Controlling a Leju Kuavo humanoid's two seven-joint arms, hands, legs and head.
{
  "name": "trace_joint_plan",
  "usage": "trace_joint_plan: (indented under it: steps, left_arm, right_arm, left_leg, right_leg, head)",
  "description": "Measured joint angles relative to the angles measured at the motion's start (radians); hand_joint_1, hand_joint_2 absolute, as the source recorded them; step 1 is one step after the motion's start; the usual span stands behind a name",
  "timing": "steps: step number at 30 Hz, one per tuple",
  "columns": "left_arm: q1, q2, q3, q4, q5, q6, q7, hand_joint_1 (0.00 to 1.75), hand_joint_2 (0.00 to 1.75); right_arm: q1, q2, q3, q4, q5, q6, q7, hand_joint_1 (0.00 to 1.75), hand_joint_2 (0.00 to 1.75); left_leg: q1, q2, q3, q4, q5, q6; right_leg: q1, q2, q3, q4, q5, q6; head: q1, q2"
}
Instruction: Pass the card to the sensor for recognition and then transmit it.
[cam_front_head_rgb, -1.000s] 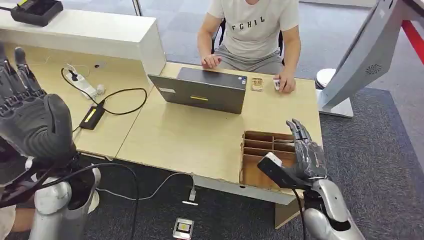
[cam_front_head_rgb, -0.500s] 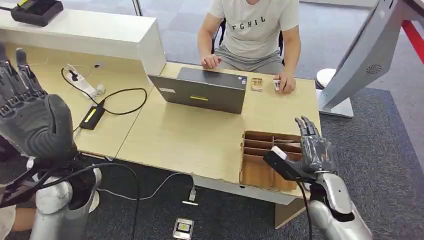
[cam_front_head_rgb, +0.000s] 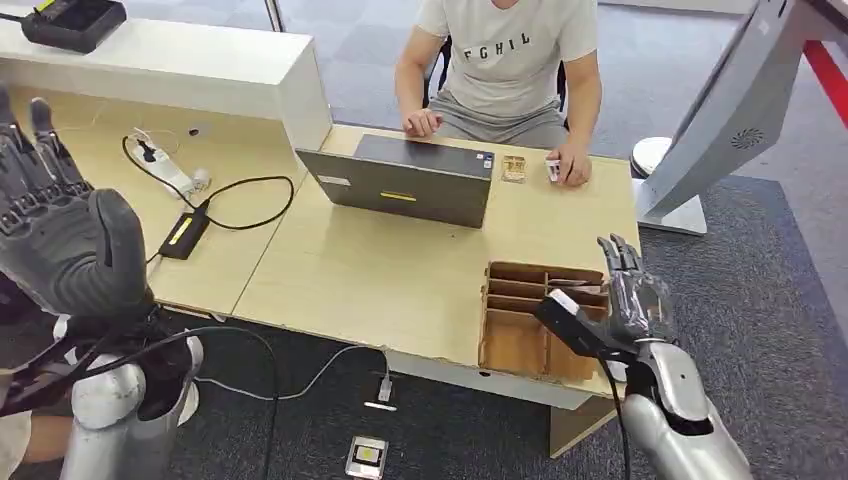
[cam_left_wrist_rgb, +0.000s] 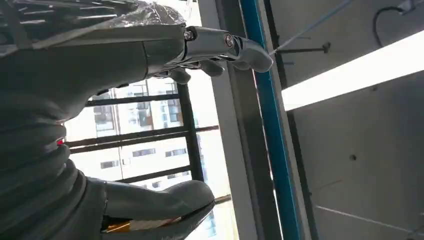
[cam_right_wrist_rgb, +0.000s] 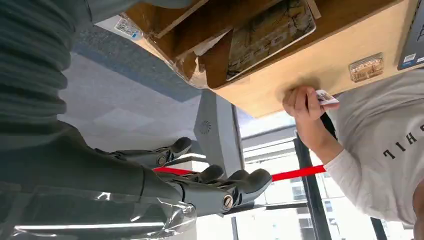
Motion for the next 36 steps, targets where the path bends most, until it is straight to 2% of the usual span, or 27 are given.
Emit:
trace_joint_plan:
  steps: [17,18,19,25,32,36]
  left_arm:
    - [0.001,0.000,-0.001,0.000,-0.004,0.003,0.002,0.00,1.75]
    - [0.001,0.000,-0.001,0.000,-0.005,0.002,0.000,0.00,1.75]
    - [0.001,0.000,-0.002,0.000,-0.006,0.002,0.000,0.00,1.75]
    - [0.001,0.000,-0.002,0.000,-0.008,0.002,0.000,0.00,1.75]
    - [0.001,0.000,-0.003,0.000,-0.008,0.002,0.003,0.00,1.75]
    - [0.001,0.000,-0.004,0.000,-0.009,0.002,0.007,0.00,1.75]
  right_arm:
    - [-0.012,0.023,0.002,0.006,-0.026,0.005,-0.018,0.00,1.75]
    - [-0.012,0.030,0.004,0.006,-0.031,0.008,-0.020,0.17,1.75]
    - [-0.012,0.030,0.004,0.006,-0.032,0.008,-0.020,0.24,1.75]
    - [-0.012,0.035,0.009,0.006,-0.035,0.011,-0.020,0.12,1.75]
    - [-0.012,0.035,0.009,0.012,-0.038,0.011,-0.010,0.14,1.75]
    - [-0.010,0.035,0.010,0.018,-0.037,0.010,-0.008,0.00,1.75]
  left_leg:
    - [0.000,0.000,0.000,0.000,0.000,0.000]
    - [0.000,0.000,0.000,0.000,0.000,0.000]
    - [0.000,0.000,0.000,0.000,0.000,0.000]
    - [0.000,0.000,0.000,0.000,0.000,0.000]
    - [0.000,0.000,0.000,0.000,0.000,0.000]
    - [0.000,0.000,0.000,0.000,0.000,0.000]
  right_leg:
    - [0.000,0.000,0.000,0.000,0.000,0.000]
    - [0.000,0.000,0.000,0.000,0.000,0.000]
    - [0.000,0.000,0.000,0.000,0.000,0.000]
    - [0.000,0.000,0.000,0.000,0.000,0.000]
    - [0.000,0.000,0.000,0.000,0.000,0.000]
    - [0.000,0.000,0.000,0.000,0.000,0.000]
  head:
    - [0.000,0.000]
    - [0.000,0.000]
    - [0.000,0.000]
    - [0.000,0.000]
    - [0.000,0.000]
    - [0.000,0.000]
